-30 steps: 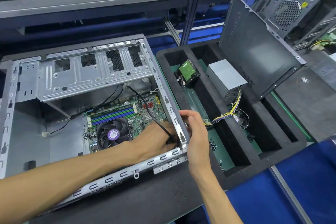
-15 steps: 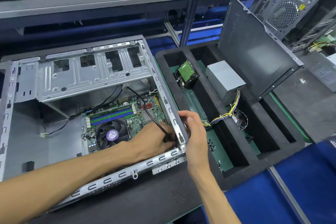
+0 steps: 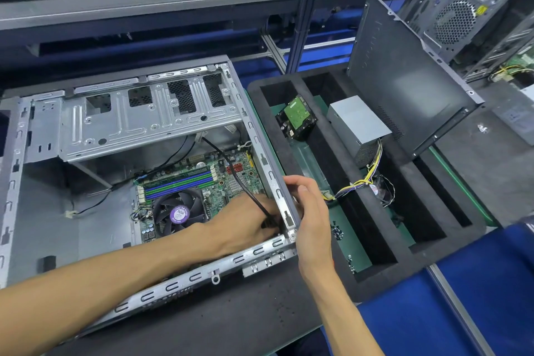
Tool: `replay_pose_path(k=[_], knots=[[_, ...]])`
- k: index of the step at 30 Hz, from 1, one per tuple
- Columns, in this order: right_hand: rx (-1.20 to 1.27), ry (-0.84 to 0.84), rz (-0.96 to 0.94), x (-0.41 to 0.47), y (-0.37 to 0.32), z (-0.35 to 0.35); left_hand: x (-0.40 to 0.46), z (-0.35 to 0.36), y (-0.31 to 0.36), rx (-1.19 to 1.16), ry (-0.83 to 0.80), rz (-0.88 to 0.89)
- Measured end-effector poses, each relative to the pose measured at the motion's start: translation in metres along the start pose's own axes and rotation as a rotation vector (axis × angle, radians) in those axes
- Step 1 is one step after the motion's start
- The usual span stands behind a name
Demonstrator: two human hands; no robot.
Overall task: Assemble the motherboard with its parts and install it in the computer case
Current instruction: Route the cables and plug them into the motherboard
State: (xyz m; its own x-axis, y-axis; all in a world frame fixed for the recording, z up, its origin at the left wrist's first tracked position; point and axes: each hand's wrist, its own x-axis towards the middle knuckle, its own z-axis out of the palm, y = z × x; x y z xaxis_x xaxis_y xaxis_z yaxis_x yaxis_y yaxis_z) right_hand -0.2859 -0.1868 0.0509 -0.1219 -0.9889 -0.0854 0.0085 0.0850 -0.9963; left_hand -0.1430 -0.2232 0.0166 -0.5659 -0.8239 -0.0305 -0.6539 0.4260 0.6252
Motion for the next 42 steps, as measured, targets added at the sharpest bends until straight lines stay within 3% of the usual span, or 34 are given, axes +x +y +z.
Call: replay_pose_path(k=[7,11,15,21,33,42], knots=[[0.017,-0.010,0.005,0.000,0.000,0.000,0.005,0.002,-0.007,-0.002,0.017,-0.075],[0.016,0.000,0.009,-0.001,-0.002,0.000,0.011,-0.001,-0.011,-0.134,-0.031,-0.180],[0.013,0.004,0.026,-0.001,-0.002,0.001,0.011,0.000,-0.014,-0.091,-0.078,-0.198],[0.025,0.000,0.028,-0.001,-0.002,0.001,0.009,0.006,-0.012,0.070,-0.053,-0.165],[0.017,0.001,0.003,-0.001,-0.001,0.001,0.005,0.004,-0.004,-0.027,0.002,-0.069],[0.009,-0.006,0.015,-0.001,-0.002,0.000,0.001,0.005,-0.003,0.043,0.026,0.030]])
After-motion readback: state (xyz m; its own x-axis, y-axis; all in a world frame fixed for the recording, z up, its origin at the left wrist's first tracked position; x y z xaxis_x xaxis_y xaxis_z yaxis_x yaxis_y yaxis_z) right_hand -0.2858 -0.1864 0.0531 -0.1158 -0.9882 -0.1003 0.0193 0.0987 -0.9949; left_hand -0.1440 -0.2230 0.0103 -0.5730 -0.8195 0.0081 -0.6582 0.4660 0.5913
